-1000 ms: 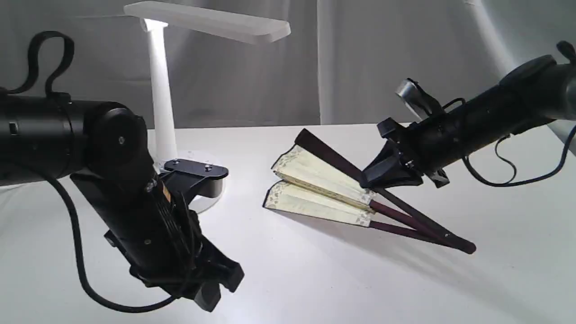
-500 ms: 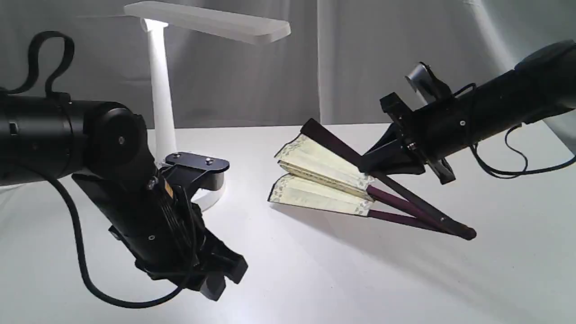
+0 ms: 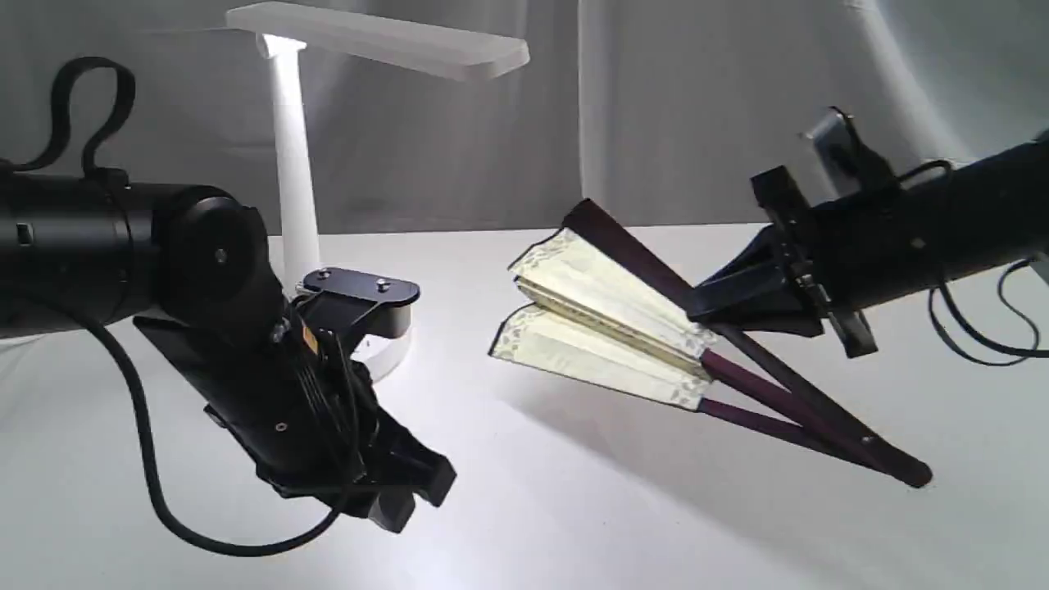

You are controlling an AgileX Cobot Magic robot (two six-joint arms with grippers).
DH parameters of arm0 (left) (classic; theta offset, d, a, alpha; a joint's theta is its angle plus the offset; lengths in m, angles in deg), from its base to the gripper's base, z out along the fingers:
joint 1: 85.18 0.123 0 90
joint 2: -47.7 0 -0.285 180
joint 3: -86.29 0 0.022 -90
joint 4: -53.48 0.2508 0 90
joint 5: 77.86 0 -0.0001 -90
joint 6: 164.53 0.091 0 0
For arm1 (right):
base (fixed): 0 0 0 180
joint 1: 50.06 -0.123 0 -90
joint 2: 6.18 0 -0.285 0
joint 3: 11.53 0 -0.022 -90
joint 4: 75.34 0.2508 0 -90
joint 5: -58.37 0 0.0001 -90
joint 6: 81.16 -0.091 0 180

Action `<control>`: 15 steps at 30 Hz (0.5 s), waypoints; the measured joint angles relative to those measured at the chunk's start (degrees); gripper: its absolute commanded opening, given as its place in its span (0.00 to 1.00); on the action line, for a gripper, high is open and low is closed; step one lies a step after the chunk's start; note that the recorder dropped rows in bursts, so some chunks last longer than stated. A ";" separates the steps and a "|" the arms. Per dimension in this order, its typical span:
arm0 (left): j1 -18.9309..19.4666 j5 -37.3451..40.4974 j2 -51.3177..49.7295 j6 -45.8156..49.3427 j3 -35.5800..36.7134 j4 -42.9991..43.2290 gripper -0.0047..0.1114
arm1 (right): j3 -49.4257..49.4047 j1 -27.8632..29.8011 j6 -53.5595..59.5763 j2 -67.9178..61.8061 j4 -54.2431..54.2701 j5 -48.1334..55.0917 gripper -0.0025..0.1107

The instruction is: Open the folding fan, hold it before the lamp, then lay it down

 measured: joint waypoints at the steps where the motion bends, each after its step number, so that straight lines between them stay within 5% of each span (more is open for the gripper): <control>1: 0.00 0.00 0.00 0.14 0.00 0.00 0.38 | -1.63 1.08 0.76 0.94 0.60 -0.11 0.02; 11: 0.00 -0.23 3.29 3.81 0.02 0.00 0.38 | -13.25 6.04 9.73 5.96 5.86 -0.16 0.02; 15: 0.00 -5.94 7.95 4.20 3.52 0.00 0.38 | -13.61 6.04 11.02 6.07 7.18 -0.16 0.02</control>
